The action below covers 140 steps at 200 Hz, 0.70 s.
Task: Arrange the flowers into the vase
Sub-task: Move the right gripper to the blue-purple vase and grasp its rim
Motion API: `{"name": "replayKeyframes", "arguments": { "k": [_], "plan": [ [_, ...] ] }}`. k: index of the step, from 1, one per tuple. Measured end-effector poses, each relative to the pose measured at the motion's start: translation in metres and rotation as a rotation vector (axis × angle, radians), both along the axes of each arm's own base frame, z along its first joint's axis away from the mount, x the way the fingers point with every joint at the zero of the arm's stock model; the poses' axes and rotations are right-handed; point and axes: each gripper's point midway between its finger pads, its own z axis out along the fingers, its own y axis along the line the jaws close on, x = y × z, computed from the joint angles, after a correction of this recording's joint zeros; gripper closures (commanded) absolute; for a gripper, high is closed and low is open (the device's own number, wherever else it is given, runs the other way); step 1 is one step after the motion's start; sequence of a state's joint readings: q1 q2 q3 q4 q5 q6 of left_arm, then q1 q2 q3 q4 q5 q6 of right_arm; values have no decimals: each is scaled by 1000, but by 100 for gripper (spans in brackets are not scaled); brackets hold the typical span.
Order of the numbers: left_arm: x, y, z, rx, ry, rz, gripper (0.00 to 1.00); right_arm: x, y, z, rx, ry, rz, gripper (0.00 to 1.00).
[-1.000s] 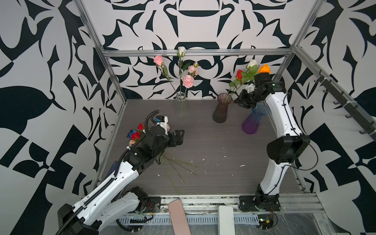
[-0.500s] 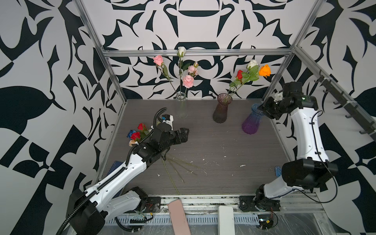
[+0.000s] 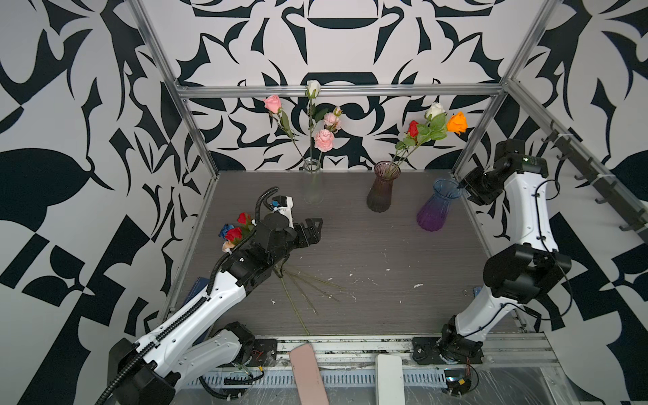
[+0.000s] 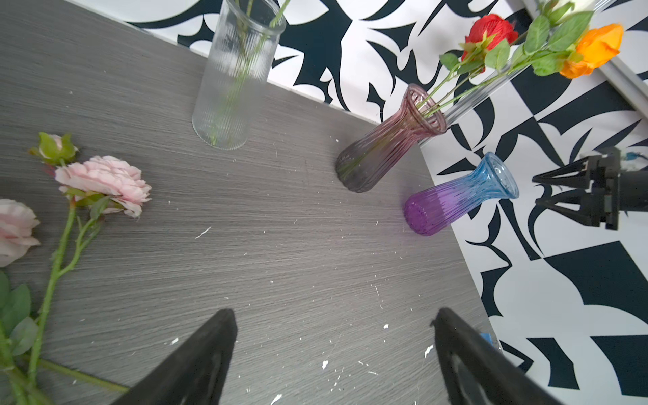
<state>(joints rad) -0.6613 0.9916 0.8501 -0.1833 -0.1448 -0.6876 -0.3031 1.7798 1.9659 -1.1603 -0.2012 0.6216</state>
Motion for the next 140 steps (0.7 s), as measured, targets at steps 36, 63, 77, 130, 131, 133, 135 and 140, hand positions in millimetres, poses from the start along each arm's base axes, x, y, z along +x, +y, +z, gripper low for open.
{"name": "replayKeyframes", "arguments": {
  "k": [36, 63, 77, 130, 131, 133, 135, 140],
  "plan": [
    [-1, 3, -9, 15, 14, 9, 8, 15, -6, -19, 41, 26, -4, 56],
    [0, 3, -9, 16, 12, 13, 7, 30, -8, -42, 84, 57, 4, 60],
    [0, 4, -9, 17, 11, 15, 7, 34, -6, -51, 109, 67, 10, 64],
    [-4, 9, -3, 7, -7, 25, 7, 35, 6, -62, 181, 58, 28, 92],
    [-4, 9, -3, 7, -8, 25, 7, 35, 6, -62, 182, 58, 27, 93],
    [-4, 10, -2, 6, -9, 25, 7, 34, 6, -61, 180, 59, 25, 94],
    [-5, 10, -2, 5, -10, 26, 7, 34, 7, -61, 181, 59, 27, 96],
    [-5, 11, -1, 4, -13, 28, 7, 33, 7, -61, 181, 57, 25, 99]
  ]
}}
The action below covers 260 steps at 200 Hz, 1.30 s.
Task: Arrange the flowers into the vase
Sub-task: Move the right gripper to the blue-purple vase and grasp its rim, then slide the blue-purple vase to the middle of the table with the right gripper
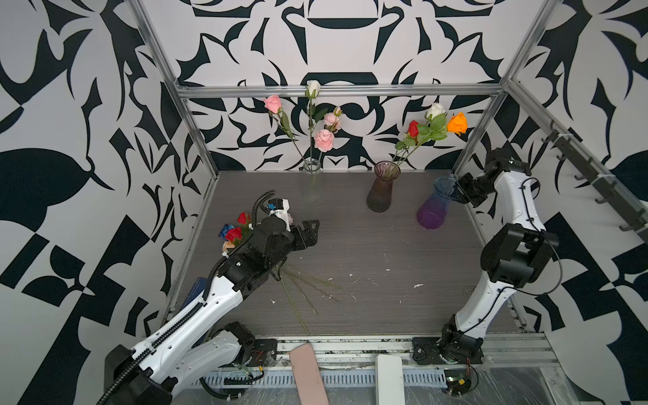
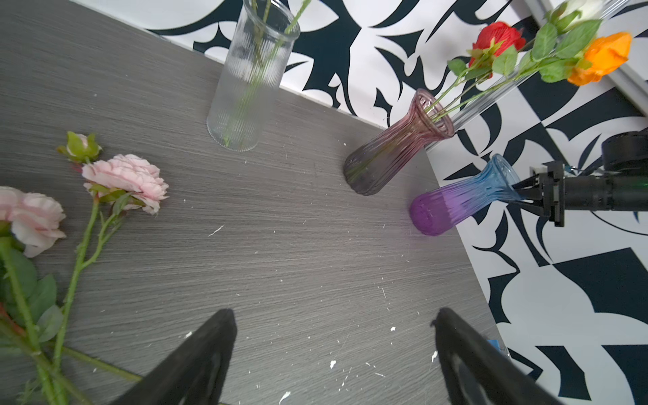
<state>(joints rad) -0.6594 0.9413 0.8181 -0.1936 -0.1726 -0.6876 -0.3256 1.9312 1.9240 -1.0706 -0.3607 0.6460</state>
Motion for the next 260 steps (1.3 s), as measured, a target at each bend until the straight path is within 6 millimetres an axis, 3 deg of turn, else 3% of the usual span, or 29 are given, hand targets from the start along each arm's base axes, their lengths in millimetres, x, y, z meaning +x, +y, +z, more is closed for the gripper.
{"name": "replayKeyframes", "arguments": {
  "k": [27, 52, 75, 99, 123, 141, 164, 216, 236, 260],
  "plan": [
    [-3, 4, -2, 3, 1, 6, 7, -1, 6, 1, -14, -3, 31, 100],
    [-4, 5, -4, 7, 6, 8, 7, -7, 26, 4, -92, 15, 111, 100],
    [-4, 5, -4, 9, 9, 8, 7, -17, 61, 15, -155, 20, 220, 100],
    [-4, 5, -5, 7, 13, 11, 7, -32, 103, 39, -186, -34, 336, 100],
    [-1, 6, -11, 2, 38, 31, 7, -60, 141, 63, -172, -110, 440, 100],
    [1, 7, -18, 1, 68, 50, 7, -81, 166, 69, -132, -138, 506, 100],
    [5, 10, -26, -13, 105, 83, 7, -98, 204, 61, -58, -130, 605, 100],
    [8, 20, -47, -41, 188, 155, 7, -114, 301, 16, 54, -32, 847, 100],
    [6, 23, -56, -46, 212, 176, 7, -123, 320, 8, 89, -5, 897, 100],
    [2, 27, -62, -51, 232, 197, 7, -126, 324, 3, 98, 16, 913, 100]
  ]
}}
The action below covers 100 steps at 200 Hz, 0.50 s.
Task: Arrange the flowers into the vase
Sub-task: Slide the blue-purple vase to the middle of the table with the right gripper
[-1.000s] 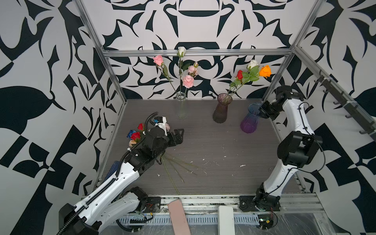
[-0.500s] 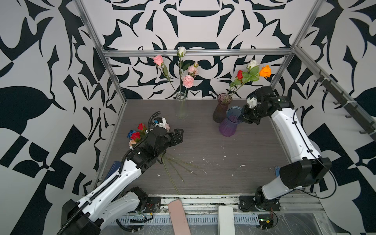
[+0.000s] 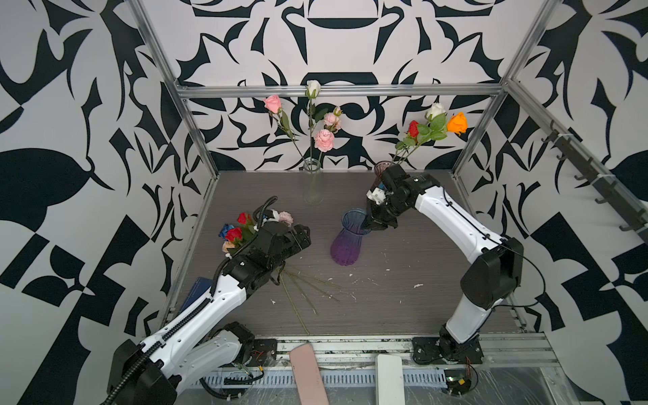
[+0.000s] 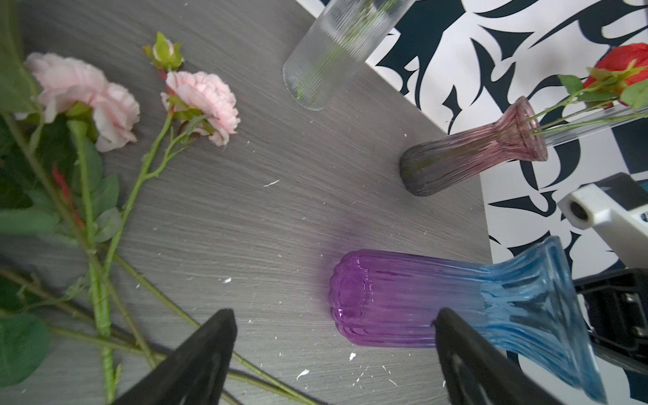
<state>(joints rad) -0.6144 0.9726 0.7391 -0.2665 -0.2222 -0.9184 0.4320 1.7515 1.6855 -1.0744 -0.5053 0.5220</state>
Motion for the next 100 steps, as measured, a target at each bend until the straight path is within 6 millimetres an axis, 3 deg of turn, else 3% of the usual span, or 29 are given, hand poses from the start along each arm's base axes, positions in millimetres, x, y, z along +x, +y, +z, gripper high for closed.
{"name": "replayKeyframes", "arguments": {
  "k": [100],
  "plan": [
    [-6, 11, 2, -20, -9, 46, 7, 7, -7, 3, -99, -33, 60, 98]
  ]
}}
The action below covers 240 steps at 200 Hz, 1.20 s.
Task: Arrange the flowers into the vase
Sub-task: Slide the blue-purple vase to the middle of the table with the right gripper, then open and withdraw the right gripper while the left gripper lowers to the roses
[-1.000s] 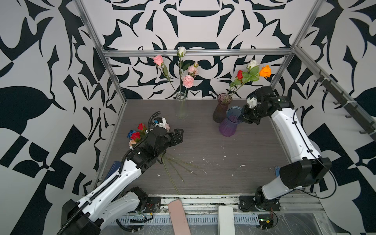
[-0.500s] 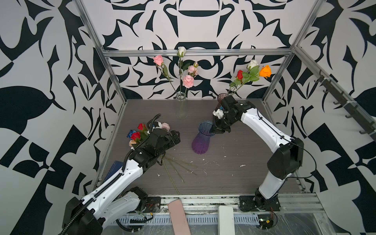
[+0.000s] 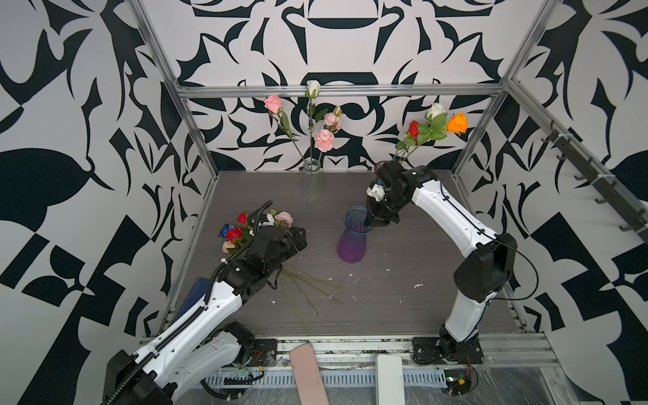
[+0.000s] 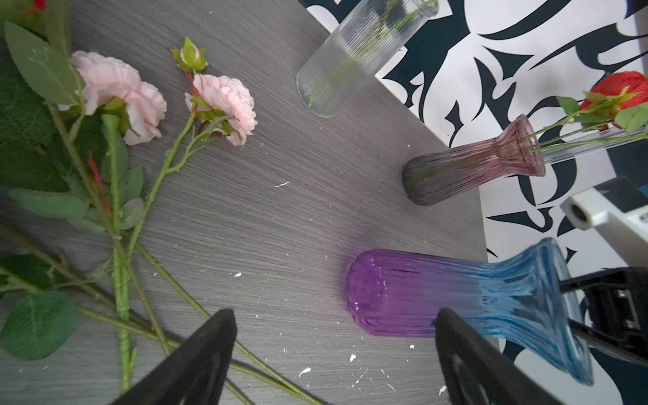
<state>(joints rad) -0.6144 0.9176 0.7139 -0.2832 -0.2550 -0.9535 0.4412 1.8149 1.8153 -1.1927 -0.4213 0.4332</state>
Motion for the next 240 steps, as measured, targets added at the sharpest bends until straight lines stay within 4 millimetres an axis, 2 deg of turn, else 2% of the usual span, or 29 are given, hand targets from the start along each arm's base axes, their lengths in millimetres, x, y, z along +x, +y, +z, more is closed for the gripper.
{"name": "replayKeyframes", "arguments": {
  "k": [83, 113, 140, 155, 176, 179, 187, 199, 220, 240],
  "plan": [
    [4, -3, -16, 27, 42, -1, 9, -8, 3, -3, 3, 24, 37, 95],
    [6, -5, -20, 30, 53, -2, 9, -10, 7, -6, 18, 36, 60, 87],
    [7, -6, -23, 28, 63, 3, 9, -11, 12, -8, 32, 47, 86, 86],
    [7, -7, -25, 28, 71, 5, 10, -13, 15, -7, 44, 53, 102, 79],
    [9, -7, -27, 27, 74, 9, 14, -15, 23, 1, 87, 48, 134, 71],
    [9, -7, -27, 26, 75, 11, 18, -15, 24, 3, 92, 47, 134, 70],
    [10, -6, -27, 28, 75, 12, 20, -15, 26, 6, 99, 37, 144, 67],
    [11, -4, -25, 32, 80, 22, 24, -14, 27, 10, 108, 29, 148, 66],
    [20, 8, -21, 35, 106, 61, 41, -13, 28, 17, 115, 13, 156, 66],
    [31, 28, -21, 35, 163, 113, 40, -11, 26, 25, 104, -12, 158, 67]
  ]
}}
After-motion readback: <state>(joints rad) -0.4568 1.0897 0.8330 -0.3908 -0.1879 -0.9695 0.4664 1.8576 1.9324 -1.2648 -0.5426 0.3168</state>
